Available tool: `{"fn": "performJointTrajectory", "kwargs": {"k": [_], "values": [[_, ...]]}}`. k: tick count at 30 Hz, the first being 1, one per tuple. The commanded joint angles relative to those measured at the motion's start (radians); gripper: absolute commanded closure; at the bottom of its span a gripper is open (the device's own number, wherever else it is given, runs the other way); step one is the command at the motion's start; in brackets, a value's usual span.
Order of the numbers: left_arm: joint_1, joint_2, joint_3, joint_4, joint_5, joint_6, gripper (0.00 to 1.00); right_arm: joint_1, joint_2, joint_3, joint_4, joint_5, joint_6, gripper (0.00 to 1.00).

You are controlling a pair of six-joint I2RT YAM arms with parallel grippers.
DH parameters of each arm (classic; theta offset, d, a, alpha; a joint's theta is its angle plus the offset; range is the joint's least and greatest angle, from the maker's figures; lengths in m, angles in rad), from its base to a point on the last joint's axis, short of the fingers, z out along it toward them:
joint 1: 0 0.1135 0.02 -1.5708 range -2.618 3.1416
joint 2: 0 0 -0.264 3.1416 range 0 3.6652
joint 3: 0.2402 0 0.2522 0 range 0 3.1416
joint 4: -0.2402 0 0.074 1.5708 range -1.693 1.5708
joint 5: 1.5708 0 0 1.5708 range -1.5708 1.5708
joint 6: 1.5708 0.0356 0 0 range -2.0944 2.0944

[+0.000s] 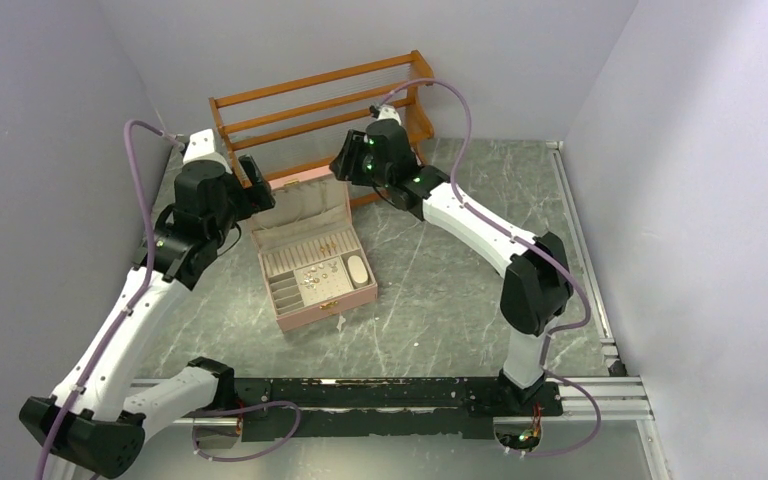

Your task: Organize the mixed jewelry

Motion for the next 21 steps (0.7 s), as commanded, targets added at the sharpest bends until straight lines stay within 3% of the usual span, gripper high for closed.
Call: {"fn": "performJointTrajectory", "kwargs": {"k": [1, 10, 21], "values": [[0.010, -0.048, 0.024, 0.000, 0.053, 0.040, 0.08, 0.017, -0.048, -0.096, -0.079, -0.111, -0.017, 0.52], [0.010, -0.092, 0.048, -0.063, 0.170, 0.017, 0.09, 0.027, -0.235, -0.330, -0.057, -0.170, 0.019, 0.54], [0.009, -0.149, -0.027, -0.153, 0.294, -0.020, 0.14, 0.067, -0.475, -0.568, -0.093, -0.206, 0.069, 0.56]]}}
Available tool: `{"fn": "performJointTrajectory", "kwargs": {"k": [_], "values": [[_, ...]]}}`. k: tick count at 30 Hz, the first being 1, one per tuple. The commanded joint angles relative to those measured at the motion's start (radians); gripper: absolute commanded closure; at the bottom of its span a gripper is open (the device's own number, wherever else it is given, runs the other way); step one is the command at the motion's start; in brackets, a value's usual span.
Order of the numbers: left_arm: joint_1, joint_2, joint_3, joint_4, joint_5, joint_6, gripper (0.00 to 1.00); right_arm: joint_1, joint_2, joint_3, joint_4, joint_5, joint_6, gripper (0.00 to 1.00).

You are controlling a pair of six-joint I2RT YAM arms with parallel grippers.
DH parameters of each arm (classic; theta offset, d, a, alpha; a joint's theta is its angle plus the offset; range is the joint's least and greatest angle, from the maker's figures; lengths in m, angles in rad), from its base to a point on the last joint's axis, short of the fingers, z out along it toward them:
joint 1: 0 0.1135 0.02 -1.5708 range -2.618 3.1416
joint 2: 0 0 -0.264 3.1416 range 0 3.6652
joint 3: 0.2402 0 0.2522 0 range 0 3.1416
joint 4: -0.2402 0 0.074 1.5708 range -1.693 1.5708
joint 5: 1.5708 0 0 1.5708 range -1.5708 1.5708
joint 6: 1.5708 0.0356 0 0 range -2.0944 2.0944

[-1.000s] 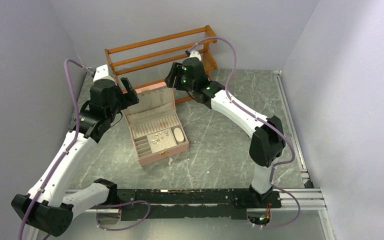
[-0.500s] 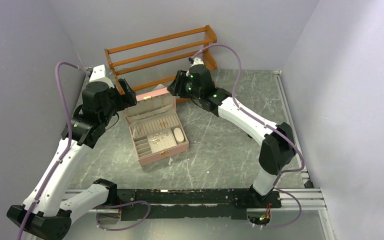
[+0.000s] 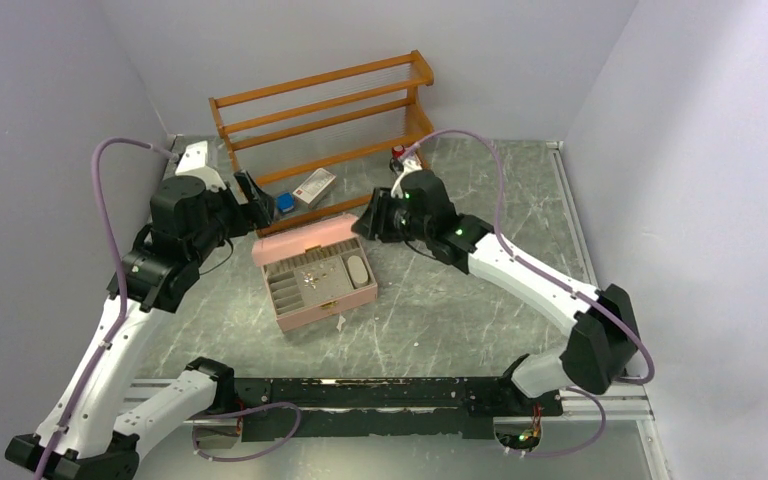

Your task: Organize the mixed jewelry

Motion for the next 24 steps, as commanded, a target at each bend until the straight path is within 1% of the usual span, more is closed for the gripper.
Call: {"fn": "performJointTrajectory", "kwargs": {"k": [1, 6, 10, 14, 17, 19, 22, 24], "values": [[0.008, -0.016, -0.042, -0.074, 0.114, -0.008, 0.16, 0.038, -0.090, -0.115, -0.094, -0.039, 0.026, 0.57], [0.007, -0.020, -0.097, -0.152, 0.177, 0.003, 0.19, 0.069, -0.163, -0.199, -0.140, -0.044, 0.050, 0.57], [0.008, -0.026, -0.159, -0.196, 0.243, -0.012, 0.21, 0.098, -0.166, -0.205, -0.185, -0.015, 0.045, 0.56], [0.007, -0.015, -0.229, -0.206, 0.291, -0.017, 0.23, 0.113, -0.132, -0.171, -0.186, 0.013, 0.019, 0.55], [0.007, 0.020, -0.252, -0.229, 0.311, -0.009, 0.25, 0.123, -0.079, -0.130, -0.204, 0.044, -0.007, 0.55], [0.007, 0.050, -0.254, -0.258, 0.311, 0.004, 0.29, 0.130, -0.043, -0.108, -0.233, 0.083, -0.019, 0.55], [0.008, 0.088, -0.229, -0.336, 0.281, 0.038, 0.30, 0.148, -0.010, -0.092, -0.278, 0.167, -0.024, 0.55], [0.007, 0.091, -0.230, -0.350, 0.267, 0.052, 0.31, 0.155, -0.002, -0.096, -0.288, 0.187, -0.022, 0.55]]}}
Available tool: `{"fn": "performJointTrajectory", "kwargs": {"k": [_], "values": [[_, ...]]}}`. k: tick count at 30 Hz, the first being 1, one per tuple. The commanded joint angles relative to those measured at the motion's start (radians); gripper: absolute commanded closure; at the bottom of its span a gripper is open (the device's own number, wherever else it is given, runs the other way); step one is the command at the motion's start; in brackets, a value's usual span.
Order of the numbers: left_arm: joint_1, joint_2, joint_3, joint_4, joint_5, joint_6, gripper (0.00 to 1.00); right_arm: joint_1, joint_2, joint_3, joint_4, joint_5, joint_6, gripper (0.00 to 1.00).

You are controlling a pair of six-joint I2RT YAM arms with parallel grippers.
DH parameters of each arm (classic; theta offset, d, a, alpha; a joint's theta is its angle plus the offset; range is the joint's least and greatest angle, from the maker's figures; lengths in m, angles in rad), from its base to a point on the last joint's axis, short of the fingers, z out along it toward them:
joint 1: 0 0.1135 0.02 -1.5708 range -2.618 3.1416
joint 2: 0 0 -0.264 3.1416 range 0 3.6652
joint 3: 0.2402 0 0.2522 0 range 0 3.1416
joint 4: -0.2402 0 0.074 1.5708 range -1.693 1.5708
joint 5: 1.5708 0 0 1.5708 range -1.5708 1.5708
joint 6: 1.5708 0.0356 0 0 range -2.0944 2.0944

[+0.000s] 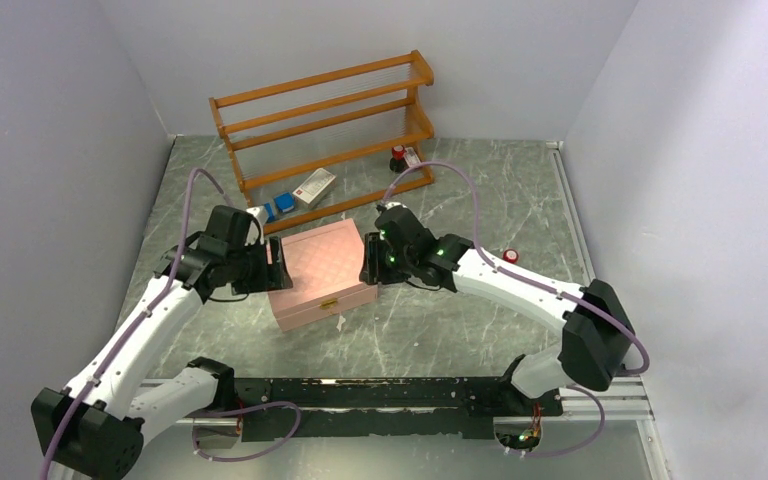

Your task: Organize the mixed jewelry

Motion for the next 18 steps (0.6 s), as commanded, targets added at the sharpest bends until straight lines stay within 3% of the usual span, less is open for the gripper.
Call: {"fn": "performJointTrajectory", "kwargs": {"k": [1, 9, 18], "values": [[0.008, 0.009, 0.015, -0.089, -0.001, 0.047, 0.31, 0.020, 0.019, 0.015, -0.066, 0.094, -0.021, 0.55], [0.000, 0.090, -0.024, -0.089, -0.012, 0.090, 0.42, 0.022, 0.063, -0.031, -0.058, 0.056, -0.012, 0.55], [-0.069, 0.151, -0.050, -0.075, -0.086, 0.060, 0.45, 0.022, 0.082, -0.058, -0.047, 0.049, -0.014, 0.55]]}}
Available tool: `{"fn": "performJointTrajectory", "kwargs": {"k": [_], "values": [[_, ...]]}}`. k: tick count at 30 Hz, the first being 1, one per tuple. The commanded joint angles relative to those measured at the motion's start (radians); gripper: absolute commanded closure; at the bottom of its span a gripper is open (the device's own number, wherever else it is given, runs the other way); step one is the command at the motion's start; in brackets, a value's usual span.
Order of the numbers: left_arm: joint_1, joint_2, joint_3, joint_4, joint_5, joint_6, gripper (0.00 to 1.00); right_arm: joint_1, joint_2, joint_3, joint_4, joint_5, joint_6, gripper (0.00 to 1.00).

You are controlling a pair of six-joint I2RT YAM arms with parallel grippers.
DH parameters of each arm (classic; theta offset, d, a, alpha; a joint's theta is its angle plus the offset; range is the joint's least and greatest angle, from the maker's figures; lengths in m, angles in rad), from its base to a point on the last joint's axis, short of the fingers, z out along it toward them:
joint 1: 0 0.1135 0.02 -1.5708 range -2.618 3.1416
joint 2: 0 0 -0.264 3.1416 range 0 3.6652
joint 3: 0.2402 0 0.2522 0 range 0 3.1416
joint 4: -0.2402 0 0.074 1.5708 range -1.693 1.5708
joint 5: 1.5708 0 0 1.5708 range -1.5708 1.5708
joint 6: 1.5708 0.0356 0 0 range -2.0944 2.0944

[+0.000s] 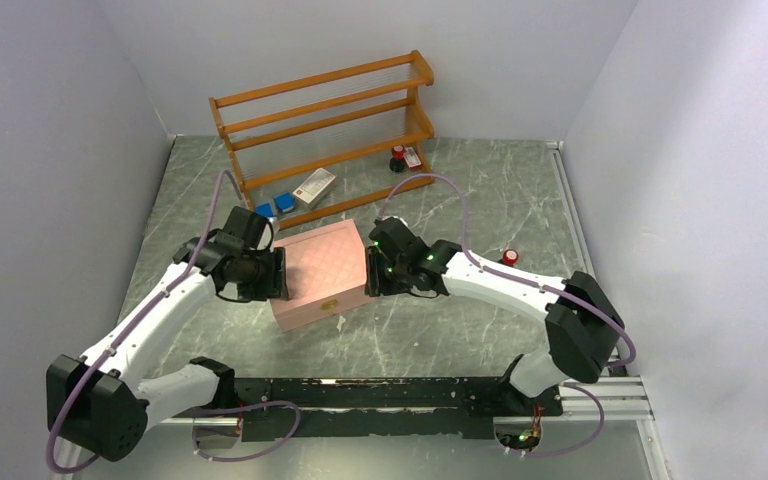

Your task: Organize the mixed jewelry

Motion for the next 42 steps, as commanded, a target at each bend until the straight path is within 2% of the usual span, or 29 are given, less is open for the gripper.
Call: {"fn": "performJointTrajectory", "kwargs": {"k": [1, 6, 14, 20, 34, 39, 42], "values": [[-0.051, 0.037, -0.025, -0.022, -0.070, -0.008, 0.45, 0.003, 0.020, -0.011, -0.018, 0.002, -0.013, 0.55], [-0.092, 0.069, -0.031, -0.031, -0.140, -0.033, 0.47, 0.003, 0.025, 0.005, -0.013, -0.013, -0.026, 0.55], [-0.114, 0.094, -0.037, -0.032, -0.158, -0.042, 0.48, 0.002, -0.115, 0.021, 0.079, -0.013, -0.045, 0.48], [-0.117, 0.096, -0.038, -0.033, -0.158, -0.044, 0.49, 0.002, 0.000, 0.087, -0.004, 0.050, -0.066, 0.48], [-0.122, 0.119, -0.042, -0.016, -0.126, -0.046, 0.47, 0.003, 0.156, 0.071, -0.091, 0.036, -0.080, 0.56], [-0.122, 0.077, 0.003, 0.014, -0.123, -0.070, 0.47, 0.003, 0.093, 0.102, -0.056, 0.064, -0.091, 0.55], [-0.121, 0.015, 0.073, 0.042, -0.139, -0.083, 0.47, 0.003, 0.008, 0.115, -0.030, 0.112, -0.119, 0.51]]}}
